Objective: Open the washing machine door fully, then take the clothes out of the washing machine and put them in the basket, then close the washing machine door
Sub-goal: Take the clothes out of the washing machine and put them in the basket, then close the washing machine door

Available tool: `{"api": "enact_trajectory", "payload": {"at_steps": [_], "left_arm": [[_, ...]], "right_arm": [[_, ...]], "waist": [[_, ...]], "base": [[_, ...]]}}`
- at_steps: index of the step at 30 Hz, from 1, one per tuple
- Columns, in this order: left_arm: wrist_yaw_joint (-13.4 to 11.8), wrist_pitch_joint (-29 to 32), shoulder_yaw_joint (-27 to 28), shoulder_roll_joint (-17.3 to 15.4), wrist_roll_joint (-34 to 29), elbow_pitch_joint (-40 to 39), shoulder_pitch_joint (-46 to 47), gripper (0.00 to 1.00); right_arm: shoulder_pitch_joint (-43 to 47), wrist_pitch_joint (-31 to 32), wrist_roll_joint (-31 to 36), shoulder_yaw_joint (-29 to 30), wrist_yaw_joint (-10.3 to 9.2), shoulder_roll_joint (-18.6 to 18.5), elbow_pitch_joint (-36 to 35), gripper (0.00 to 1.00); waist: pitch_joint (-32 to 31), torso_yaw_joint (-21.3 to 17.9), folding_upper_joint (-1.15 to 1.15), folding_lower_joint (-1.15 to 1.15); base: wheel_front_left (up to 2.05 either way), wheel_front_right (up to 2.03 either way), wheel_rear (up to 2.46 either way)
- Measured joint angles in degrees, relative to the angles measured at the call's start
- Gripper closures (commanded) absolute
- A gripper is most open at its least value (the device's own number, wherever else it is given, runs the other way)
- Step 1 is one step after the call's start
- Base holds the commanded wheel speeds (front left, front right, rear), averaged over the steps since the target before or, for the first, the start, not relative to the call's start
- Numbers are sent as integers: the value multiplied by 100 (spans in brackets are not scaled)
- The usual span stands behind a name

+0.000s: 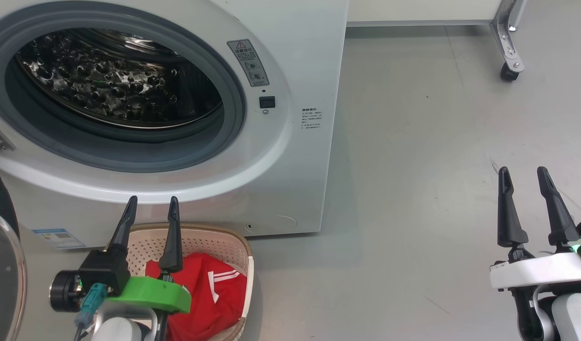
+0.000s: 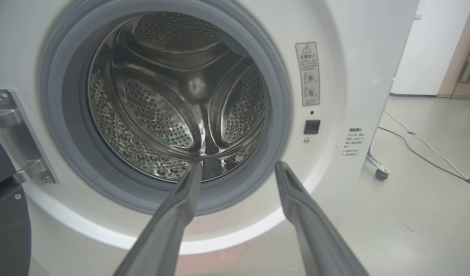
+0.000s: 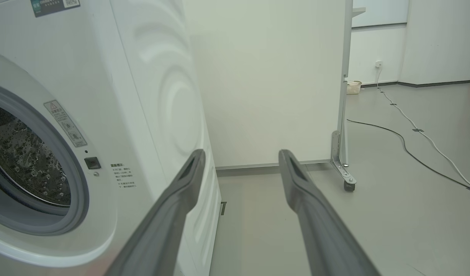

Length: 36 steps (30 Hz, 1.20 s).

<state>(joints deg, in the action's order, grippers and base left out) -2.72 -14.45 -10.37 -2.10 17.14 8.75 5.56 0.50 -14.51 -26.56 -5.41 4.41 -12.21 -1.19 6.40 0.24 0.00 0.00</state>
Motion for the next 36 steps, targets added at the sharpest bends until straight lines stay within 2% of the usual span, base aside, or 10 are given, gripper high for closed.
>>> {"api": "enact_trajectory", "payload": {"at_steps": [18,36], "left_arm": [[-104,0,-7,-1,18,-46,-63,0],[-203,-12,62,-1,98,-248,-58,0]], "right_arm": [[0,0,0,-12,0,2,0,0],[0,0,0,-7,0,18,0,0]], "waist": [[18,12,0,0],[44,10,0,0]], "base": [[-31,31,0],[-103,103,0]]}}
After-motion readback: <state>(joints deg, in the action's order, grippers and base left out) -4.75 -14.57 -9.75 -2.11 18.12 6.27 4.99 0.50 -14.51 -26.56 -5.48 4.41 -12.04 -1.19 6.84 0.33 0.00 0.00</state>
